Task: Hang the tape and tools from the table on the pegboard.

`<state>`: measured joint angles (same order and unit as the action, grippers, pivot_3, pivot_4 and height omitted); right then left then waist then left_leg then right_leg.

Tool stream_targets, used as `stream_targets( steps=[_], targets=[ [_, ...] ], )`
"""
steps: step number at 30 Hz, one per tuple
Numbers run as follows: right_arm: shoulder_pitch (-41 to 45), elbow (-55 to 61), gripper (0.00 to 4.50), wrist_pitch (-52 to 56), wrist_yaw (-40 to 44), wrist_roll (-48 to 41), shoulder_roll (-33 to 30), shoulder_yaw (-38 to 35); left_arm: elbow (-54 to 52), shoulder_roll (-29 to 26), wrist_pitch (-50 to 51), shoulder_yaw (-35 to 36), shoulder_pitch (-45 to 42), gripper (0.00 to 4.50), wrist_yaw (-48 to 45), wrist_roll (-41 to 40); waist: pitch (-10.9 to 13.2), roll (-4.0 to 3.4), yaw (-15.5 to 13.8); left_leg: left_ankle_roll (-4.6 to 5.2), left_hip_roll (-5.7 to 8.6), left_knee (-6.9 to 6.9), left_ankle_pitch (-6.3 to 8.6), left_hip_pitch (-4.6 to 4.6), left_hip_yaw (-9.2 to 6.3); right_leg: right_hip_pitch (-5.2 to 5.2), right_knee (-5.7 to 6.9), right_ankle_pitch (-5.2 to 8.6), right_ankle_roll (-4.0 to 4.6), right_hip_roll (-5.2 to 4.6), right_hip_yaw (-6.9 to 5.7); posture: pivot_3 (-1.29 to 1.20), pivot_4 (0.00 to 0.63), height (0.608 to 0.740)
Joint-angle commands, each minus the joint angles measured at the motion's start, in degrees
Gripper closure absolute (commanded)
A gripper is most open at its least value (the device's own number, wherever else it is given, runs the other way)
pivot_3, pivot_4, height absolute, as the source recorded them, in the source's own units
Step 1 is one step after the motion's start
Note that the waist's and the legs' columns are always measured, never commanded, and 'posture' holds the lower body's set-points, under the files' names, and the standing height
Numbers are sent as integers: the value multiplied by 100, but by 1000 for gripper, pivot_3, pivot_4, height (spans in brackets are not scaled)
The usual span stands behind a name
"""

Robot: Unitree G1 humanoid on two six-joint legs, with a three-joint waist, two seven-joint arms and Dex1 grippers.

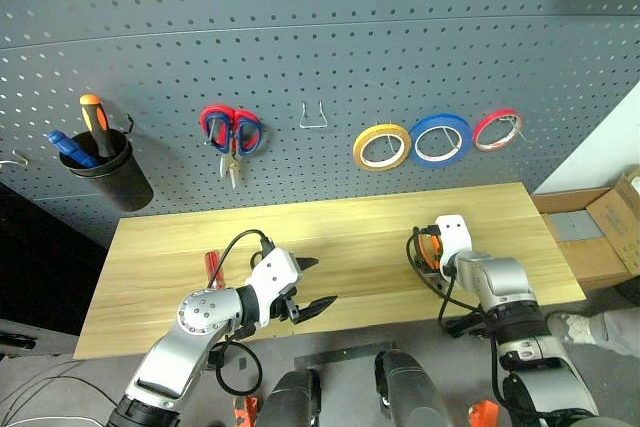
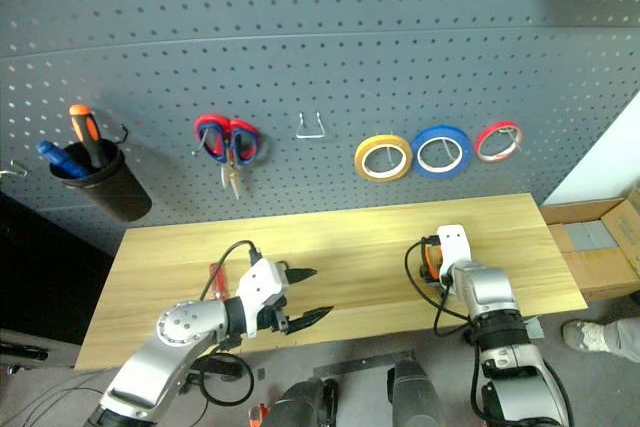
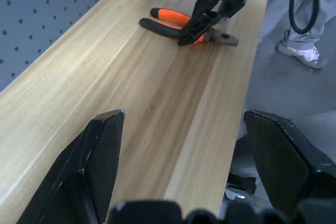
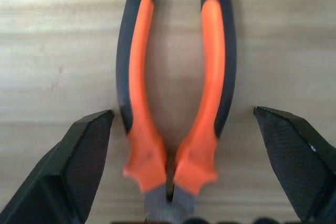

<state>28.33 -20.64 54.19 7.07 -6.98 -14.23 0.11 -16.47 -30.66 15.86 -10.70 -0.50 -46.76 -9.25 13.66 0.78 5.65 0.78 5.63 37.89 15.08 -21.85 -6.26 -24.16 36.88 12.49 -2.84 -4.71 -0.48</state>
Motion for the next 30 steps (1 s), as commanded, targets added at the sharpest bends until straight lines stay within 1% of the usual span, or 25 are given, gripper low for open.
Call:
stream_targets(
  steps=[1, 2, 4, 5, 6, 7, 8, 10, 11, 12, 14, 17, 20, 23, 25, 26, 28, 30],
  targets=[
    [-77, 52, 973, 342, 182, -27, -20, 43, -244, -17, -21, 135, -73, 618, 41, -112, -1, 1, -14, 0, -3, -2, 0, -1, 0, -1, -2, -4, 6, 2, 1, -162, 229, 740],
    [-87, 111, 1375, 379, 212, 15, -67, 97, -226, -10, -19, 146, -101, 618, 42, -121, -1, 1, -18, 0, -4, -2, 0, -3, 0, -2, -2, -7, 12, 4, 2, -164, 227, 740],
    [-100, 171, 2024, 413, 263, 78, -129, 172, -204, 4, -14, 151, -136, 618, 44, -129, -1, 1, -29, -1, -6, -2, 1, -3, 0, -2, -2, -8, 14, 5, 2, -166, 226, 740],
    [-122, 332, 2124, 462, 315, 73, -179, 190, -179, 27, -12, 192, -178, 618, 59, -159, -1, 1, -34, -1, -6, -2, 1, -3, 0, -3, -2, -6, 11, 6, 2, -171, 222, 740],
    [-148, 535, 2124, 531, 401, 64, -258, 229, -152, 56, -15, 247, -228, 618, 81, -195, -1, 1, -43, -1, -8, -2, 1, -3, 0, -3, -2, -3, 6, 7, 2, -172, 221, 740],
    [-239, 1131, 2124, 590, 771, -60, -487, 402, -125, 106, -20, 403, -296, 618, 134, -302, 0, 0, -53, -1, -8, -2, 1, -4, 0, -3, -2, -1, 2, 7, 2, -172, 221, 740],
    [-345, 1774, 2124, 615, 1236, -249, -749, 598, -90, 164, -75, 552, -352, 618, 191, -393, 4, -6, -67, -1, -8, -2, 1, -5, 0, -5, -2, 0, 0, 7, 1, -171, 220, 740],
    [-590, 3282, 2124, 515, 2432, -763, -1492, 1135, -93, 421, -167, 950, -420, 618, 295, -859, 12, -14, -85, -1, -8, 3, 1, -31, -1, -23, -4, 2, -4, 7, -1, -168, 218, 740],
    [-678, 3951, 2124, 425, 2942, -1066, -1787, 1264, -76, 542, -214, 1097, -453, 618, 378, -989, 15, -19, -86, -1, -7, 0, 1, -37, 2, -29, -4, 2, -4, 7, -3, -169, 217, 740],
    [-721, 4504, 2124, 380, 3348, -1412, -1975, 1259, -17, 709, -338, 1250, -494, 618, 520, -1076, 15, -18, -71, -3, -6, 5, 2, -53, 5, -41, -7, 3, -6, 7, -8, -169, 215, 740],
    [-570, 5117, 2124, 251, 3836, -2011, -2046, 994, 140, 850, -513, 1396, -604, 618, 696, -1016, 10, 5, -51, -6, -17, 4, 4, -62, 9, -52, -7, 2, -8, 14, -9, -164, 205, 740],
    [153, 5300, 2125, 56, 3922, -2623, -1581, 552, 199, 976, -846, 1560, -707, 618, 839, -955, 6, 12, -62, -17, -38, 5, 8, -56, 6, -52, -5, 0, -7, 37, -9, -156, 192, 740],
    [908, 5043, 2125, -519, 3762, -2745, -951, 372, 176, 1135, -1128, 1621, -741, 618, 1074, -884, 4, 16, -108, -24, -33, 12, 4, -57, 5, -51, -7, -11, -2, 36, -6, -137, 177, 740],
    [1459, 4677, 2125, -1367, 3724, -2395, -552, 495, 136, 1323, -1357, 1630, -709, 618, 1376, -764, -9, 34, -169, -27, -29, 12, 3, -57, 4, -52, -11, -31, 26, 35, -6, -113, 164, 740],
    [1928, 4259, 2125, -1760, 3411, -2181, -181, 503, 99, 1459, -1506, 1640, -617, 618, 1590, -687, -15, 42, -235, -40, -28, 9, 4, -58, 2, -61, -5, -42, 38, 35, -6, -104, 159, 740],
    [2160, 4008, 2125, -2077, 3227, -1911, -4, 589, 102, 1555, -1657, 1676, -574, 618, 1746, -624, -17, 42, -246, -50, -28, 9, -1, -67, 4, -78, -1, -44, 43, 35, -5, -100, 157, 740],
    [2476, 3546, 2125, -2547, 2945, -1514, 312, 723, 56, 1726, -1859, 1735, -519, 618, 2022, -540, -20, 45, -257, -73, -28, 9, -15, -97, 11, -116, 5, -56, 60, 36, 1, -91, 153, 740],
    [2676, 3035, 2126, -2961, 2630, -1186, 600, 766, -2, 1862, -1962, 1761, -497, 618, 2249, -486, -29, 48, -267, -78, -31, 8, -17, -101, 10, -122, 6, -58, 63, 38, -1, -78, 150, 740]
  ],
)
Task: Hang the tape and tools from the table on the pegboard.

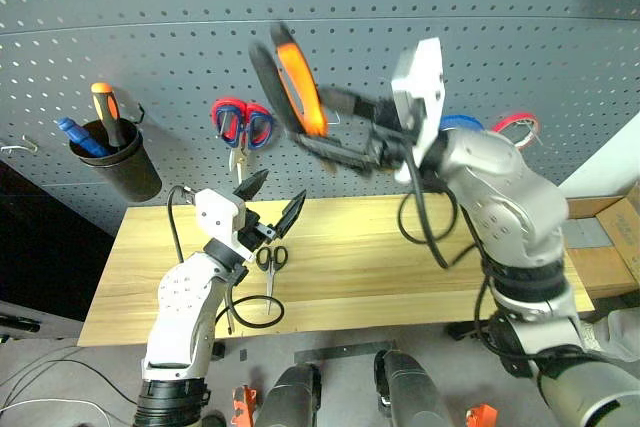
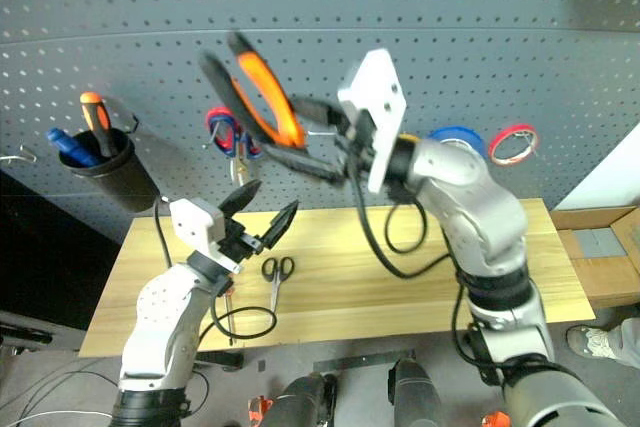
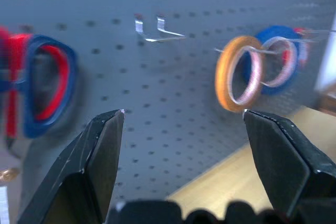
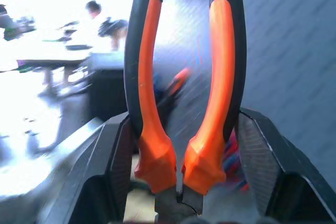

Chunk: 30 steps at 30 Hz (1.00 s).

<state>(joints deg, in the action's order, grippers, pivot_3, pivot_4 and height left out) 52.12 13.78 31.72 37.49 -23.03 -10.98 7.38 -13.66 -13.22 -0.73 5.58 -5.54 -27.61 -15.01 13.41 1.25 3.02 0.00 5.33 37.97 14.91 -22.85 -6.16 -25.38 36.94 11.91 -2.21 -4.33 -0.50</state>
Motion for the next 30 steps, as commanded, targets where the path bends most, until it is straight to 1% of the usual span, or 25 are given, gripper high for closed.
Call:
stream_targets(
  steps=[1, 4, 8, 12, 15, 20, 24, 30],
  targets=[
    [365, -661, 2126, -967, -531, 596, 378, 61, -291, 178, -338, 145, 0, 618, 450, 113, -10, 2, -10, -1, -1, -1, -1, 0, 0, -1, 0, 0, 0, 1, 0, -71, 151, 740],
    [519, -1420, 2126, -1669, -993, 1025, 687, 7, -312, 242, -451, 103, 11, 618, 627, 215, -21, 13, -27, -1, 1, -1, -1, 0, 1, 0, 0, -2, 3, 2, 2, -61, 153, 740],
    [748, -2472, 2126, -2413, -1636, 1593, 937, -16, -355, 257, -494, -22, 68, 618, 782, 363, -22, 13, -47, -1, 2, 0, -1, 1, 3, 1, 2, -6, 9, 7, 4, -47, 159, 740],
    [870, -3346, 2127, -3195, -2190, 1925, 1107, -150, -467, 240, -382, -169, 189, 618, 833, 421, -23, 13, -51, -4, 0, -2, -3, 1, 6, -4, 5, -6, 10, 12, 8, -34, 160, 740],
    [894, -3863, 2127, -3659, -2423, 2078, 1182, -162, -520, 212, -277, -220, 220, 618, 882, 427, -23, 13, -56, -5, -1, -3, -4, 0, 8, -8, 5, -6, 11, 15, 10, -25, 163, 740],
    [830, -4231, 2127, -4074, -2697, 2215, 1371, -172, -560, 164, -236, -183, 238, 618, 907, 425, -23, 12, -58, -6, -2, -1, -4, 3, 10, -6, 11, -10, 17, 19, 12, -20, 165, 740],
    [711, -4424, 2127, -4337, -2912, 2530, 1427, -10, -610, 132, -210, -193, 274, 618, 925, 434, -24, 11, -67, -7, -2, 0, -6, 6, 11, -4, 12, -12, 20, 22, 13, -15, 163, 740],
    [505, -4535, 2127, -4598, -3448, 3053, 1476, 120, -615, 59, -218, -171, 283, 618, 960, 447, -24, 11, -72, -12, -1, 0, -8, 6, 12, -6, 13, -12, 20, 22, 15, -12, 160, 740]
  ],
)
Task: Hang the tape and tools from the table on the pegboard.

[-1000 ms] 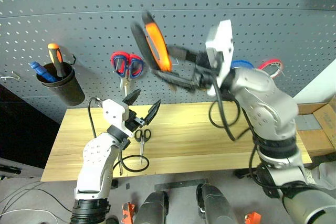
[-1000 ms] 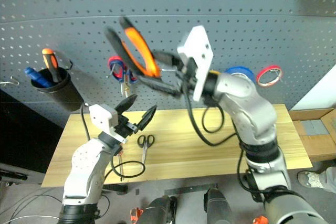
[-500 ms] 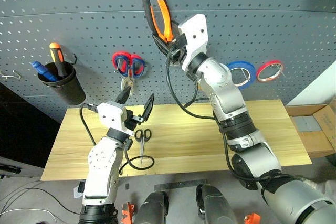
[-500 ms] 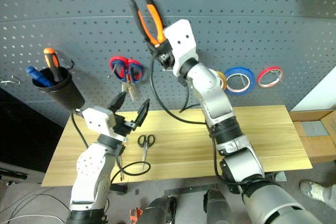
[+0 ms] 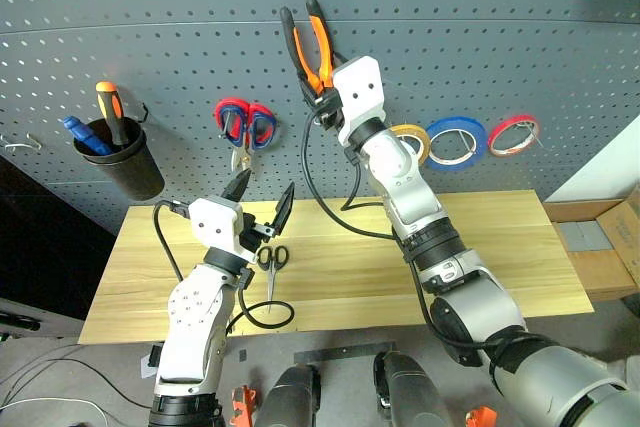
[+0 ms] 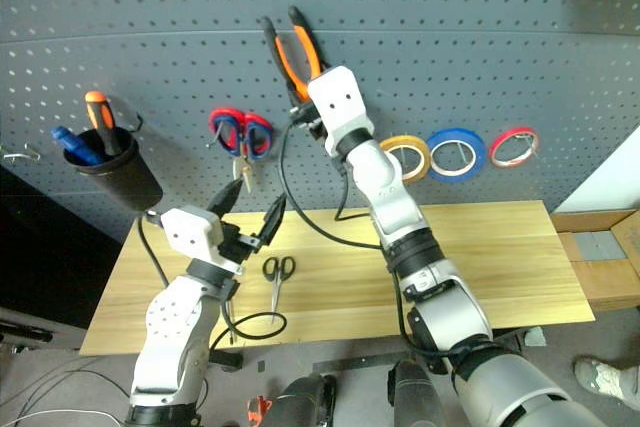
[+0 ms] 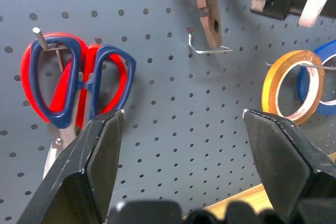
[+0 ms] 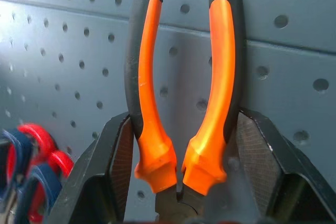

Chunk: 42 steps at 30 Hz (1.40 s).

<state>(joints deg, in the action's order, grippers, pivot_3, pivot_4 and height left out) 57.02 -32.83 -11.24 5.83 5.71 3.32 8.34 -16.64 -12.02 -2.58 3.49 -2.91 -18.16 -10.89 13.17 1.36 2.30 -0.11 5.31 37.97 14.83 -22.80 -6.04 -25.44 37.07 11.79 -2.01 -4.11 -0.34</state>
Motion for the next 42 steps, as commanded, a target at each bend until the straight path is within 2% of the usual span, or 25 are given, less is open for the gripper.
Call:
stream_targets(
  steps=[1, 7, 12, 18, 23, 27, 32, 35, 38, 39, 42],
  targets=[
    [-8, 100, 2127, -337, -352, 229, 51, 26, -314, -71, -36, 38, 22, 618, 21, 35, 0, 0, -1, -1, 0, 0, 0, 0, 0, 0, 0, 0, 0, 0, 0, -12, 160, 740],
    [-302, 86, 2129, -577, -593, 459, 96, 134, -306, -84, -62, 22, 62, 618, 53, 80, -3, 0, -14, -2, 0, 0, -1, 0, 1, 0, 0, 0, 0, 2, 1, -10, 158, 740],
    [-511, 335, 2130, -420, -359, 350, 198, 212, -292, -76, -64, 27, 87, 618, 72, 113, -12, -1, -17, -2, -1, 0, -1, 1, 2, -1, 1, 0, 0, 2, 5, -11, 157, 740],
    [-566, 489, 139, -243, -261, 229, 245, 120, -225, -95, -74, 32, 71, 618, 90, 155, -30, -1, -17, -2, -1, 0, -1, 2, 2, 0, 1, 0, 0, 4, 5, -14, 158, 740],
    [-784, 949, 29, 74, -55, 198, 68, 147, -58, -108, -74, 49, 139, 618, 140, 247, -70, -2, -19, -2, 0, 0, -1, 5, 2, 3, 1, 0, 0, 5, 6, -21, 165, 740],
    [-1309, 1995, 29, 799, 696, -77, -328, 210, 174, -134, 129, 131, 262, 618, 325, 426, -95, -3, -30, -1, 0, 0, -1, 7, 1, 5, 0, 0, 0, 5, 6, -39, 177, 740],
    [-2304, 3295, 29, 1729, 1664, -469, -1136, 195, 668, -288, 820, 123, 387, 618, 635, 862, -98, -4, -43, 23, 0, 0, 13, 23, 0, 24, -2, 1, -1, 8, 1, -60, 187, 740],
    [-2712, 4205, 29, 2925, 2194, -1363, -1371, -38, 917, -339, 809, 121, 424, 618, 730, 1017, -96, -5, -37, 24, -1, 1, 14, 23, 0, 24, -1, 1, -1, 8, 1, -69, 198, 740],
    [-3200, 5348, 29, 4635, 3224, -2958, -1898, -29, 1033, -244, 838, 194, 569, 618, 661, 817, -96, -5, -31, 25, -8, 0, 15, 23, -1, 24, -4, 1, -1, 1, 3, -82, 210, 740],
    [-3368, 5572, 29, 4955, 3536, -3129, -2219, 150, 970, -206, 1061, 144, 638, 618, 576, 708, -96, -5, -25, 26, -10, 0, 16, 23, -4, 28, -10, 1, -1, 0, -1, -83, 215, 740],
    [-3759, 5830, 29, 5152, 4230, -2820, -3176, 1036, 793, -53, 1722, -110, 788, 618, 440, 540, -96, -7, -39, 34, -8, 1, 20, 25, -3, 36, -16, 3, -3, -3, -7, -84, 221, 740]
  ],
)
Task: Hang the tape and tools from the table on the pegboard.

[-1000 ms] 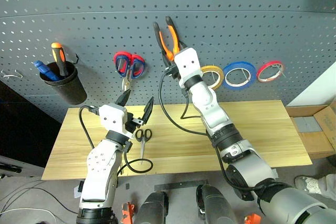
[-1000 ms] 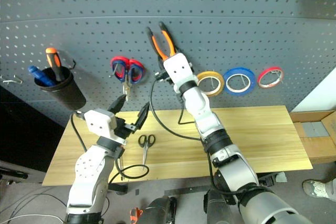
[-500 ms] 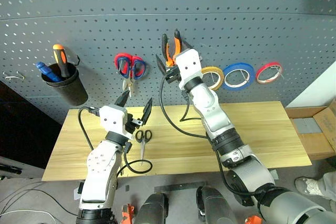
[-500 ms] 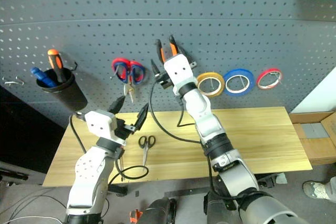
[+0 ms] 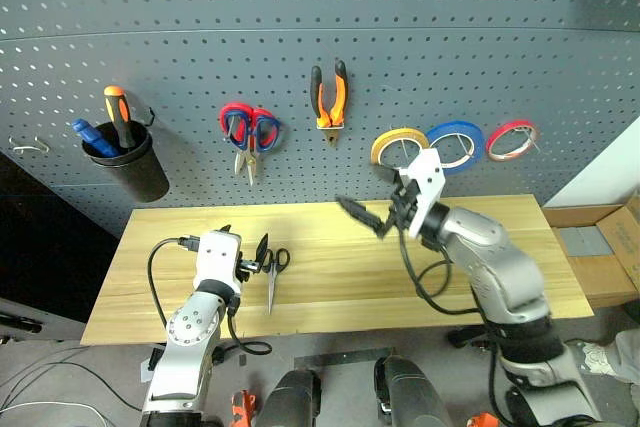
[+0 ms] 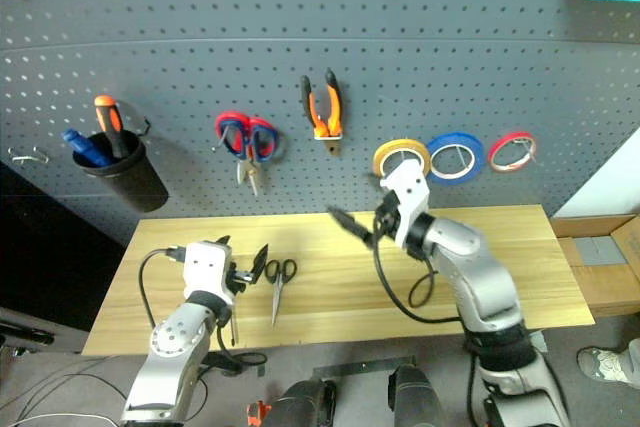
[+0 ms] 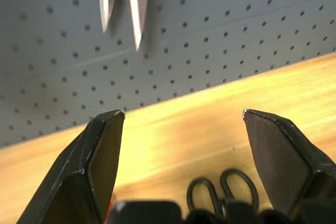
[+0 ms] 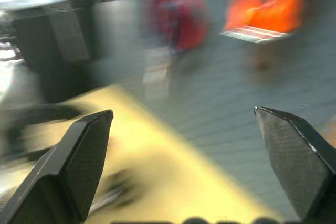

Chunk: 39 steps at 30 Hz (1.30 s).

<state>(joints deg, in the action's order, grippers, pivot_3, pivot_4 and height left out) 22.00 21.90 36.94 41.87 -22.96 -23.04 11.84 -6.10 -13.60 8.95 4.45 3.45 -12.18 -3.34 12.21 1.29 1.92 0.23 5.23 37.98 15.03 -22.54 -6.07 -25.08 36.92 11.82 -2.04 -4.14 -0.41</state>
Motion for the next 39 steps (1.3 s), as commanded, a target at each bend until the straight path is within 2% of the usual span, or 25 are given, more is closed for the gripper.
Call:
stream_targets(
  steps=[1, 5, 13, 25, 32, 39],
  targets=[
    [-313, 299, 29, 290, 678, 247, -726, 957, -295, 174, 904, -269, 166, 618, -137, -255, 0, 1, -1, 2, 0, 2, 1, 2, -3, 8, -4, 1, -1, 0, -5, -85, 223, 740],
    [-342, -204, 29, -101, 449, 858, -742, 1431, -539, 770, 1828, 33, 185, 618, 429, -583, 8, 11, 7, 3, -1, 13, -1, 4, 1, 14, -2, 18, -30, -5, -5, -76, 237, 740],
    [-365, -270, 29, -119, 421, 1028, -429, 1488, -200, 1076, 2254, -143, 104, 618, 1158, -129, 11, 16, -28, 2, 2, 14, -1, 18, -4, 38, -7, 23, -39, -7, -8, -69, 244, 740],
    [-519, -186, 29, -42, 487, 1118, -509, 1583, 591, 1089, 2221, -335, -541, 618, 1156, 63, 13, 17, -33, 3, 5, 11, 1, 17, -10, 42, -13, 28, -46, -15, -13, -82, 243, 740],
    [-514, -259, 29, -26, 384, 1177, -433, 1608, 1158, 1148, 2748, -301, -1159, 618, 1443, 208, 14, 19, -25, 2, 5, 10, 1, 18, -10, 42, -13, 29, -48, -15, -14, -96, 239, 740],
    [-486, -330, 29, -20, 351, 1261, -344, 1563, 1203, 1138, 3182, -274, -1151, 618, 1804, 396, 14, 19, -21, 1, 5, 9, 1, 18, -13, 42, -13, 29, -49, -15, -15, -99, 233, 740]
  ],
)
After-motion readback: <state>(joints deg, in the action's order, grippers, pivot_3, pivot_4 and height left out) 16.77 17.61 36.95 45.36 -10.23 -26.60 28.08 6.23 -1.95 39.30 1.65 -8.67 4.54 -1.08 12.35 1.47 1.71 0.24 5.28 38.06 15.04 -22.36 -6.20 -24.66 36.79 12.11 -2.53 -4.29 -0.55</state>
